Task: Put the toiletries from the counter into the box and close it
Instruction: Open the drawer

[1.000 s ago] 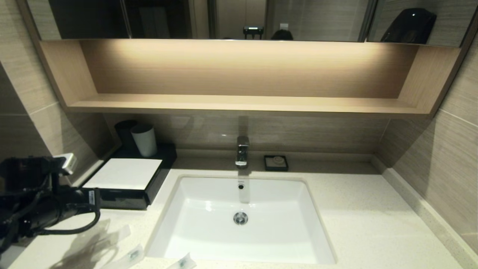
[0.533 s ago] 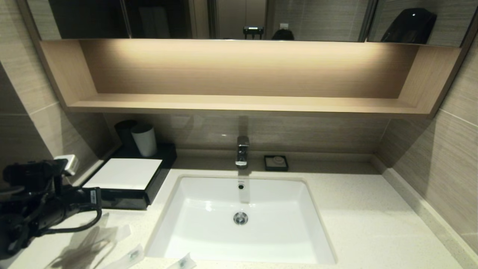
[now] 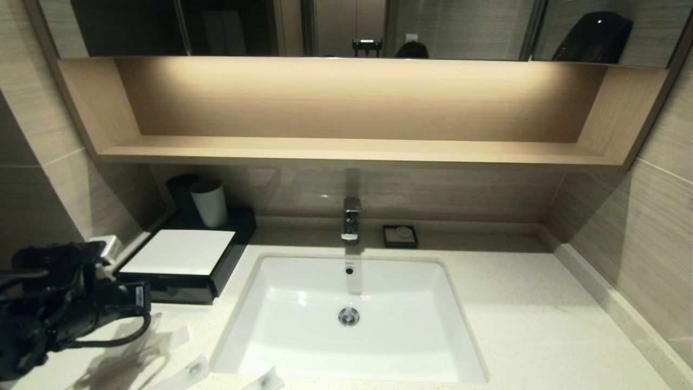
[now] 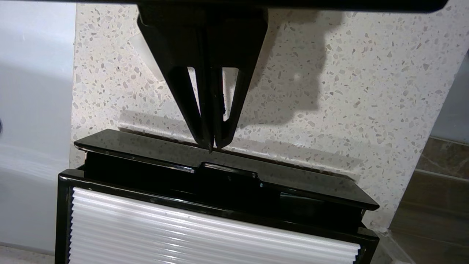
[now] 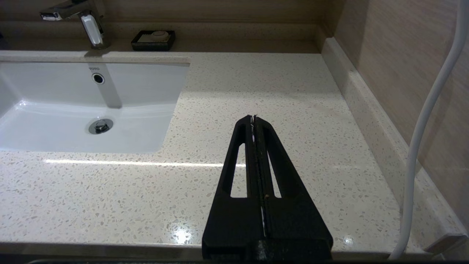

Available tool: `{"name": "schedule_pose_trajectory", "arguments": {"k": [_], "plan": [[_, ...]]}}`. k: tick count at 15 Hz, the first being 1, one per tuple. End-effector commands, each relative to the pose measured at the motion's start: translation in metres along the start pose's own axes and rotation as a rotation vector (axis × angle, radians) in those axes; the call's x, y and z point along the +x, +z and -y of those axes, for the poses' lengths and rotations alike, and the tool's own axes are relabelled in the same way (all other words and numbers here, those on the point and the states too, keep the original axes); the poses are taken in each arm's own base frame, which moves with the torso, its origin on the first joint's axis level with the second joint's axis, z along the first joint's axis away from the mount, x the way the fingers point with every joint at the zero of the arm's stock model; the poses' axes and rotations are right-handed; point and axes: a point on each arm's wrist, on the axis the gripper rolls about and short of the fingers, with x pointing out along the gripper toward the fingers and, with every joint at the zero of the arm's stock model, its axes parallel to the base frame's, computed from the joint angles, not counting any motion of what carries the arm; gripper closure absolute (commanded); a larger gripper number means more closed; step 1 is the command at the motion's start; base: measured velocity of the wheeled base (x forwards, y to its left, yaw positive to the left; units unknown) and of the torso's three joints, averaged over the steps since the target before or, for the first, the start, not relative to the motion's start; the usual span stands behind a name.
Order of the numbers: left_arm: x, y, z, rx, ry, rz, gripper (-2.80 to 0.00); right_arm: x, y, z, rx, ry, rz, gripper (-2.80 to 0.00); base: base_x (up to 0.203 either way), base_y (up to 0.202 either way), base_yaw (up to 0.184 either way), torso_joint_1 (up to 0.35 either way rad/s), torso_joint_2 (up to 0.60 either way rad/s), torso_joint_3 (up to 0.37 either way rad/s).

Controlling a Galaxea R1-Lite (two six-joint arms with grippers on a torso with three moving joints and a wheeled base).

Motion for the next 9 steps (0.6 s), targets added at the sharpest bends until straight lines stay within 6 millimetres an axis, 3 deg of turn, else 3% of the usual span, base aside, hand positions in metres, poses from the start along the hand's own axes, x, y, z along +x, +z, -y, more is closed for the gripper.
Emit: {"name": "schedule_pose_trajectory", "arguments": {"k": [1, 9], "plan": [[0.003, -0.002, 0.0, 0.0, -0.004, -0.008, 0.0, 0.0, 0.0, 0.0, 0.0, 0.0, 0.0, 0.0, 0.0, 0.0, 0.0, 0.0, 0.0, 0.0], [0.019, -0.005, -0.002, 0.003, -0.005, 0.006, 0.0, 0.0, 0.0, 0.0, 0.0, 0.0, 0.0, 0.0, 0.0, 0.0, 0.0, 0.0, 0.0, 0.0]]}}
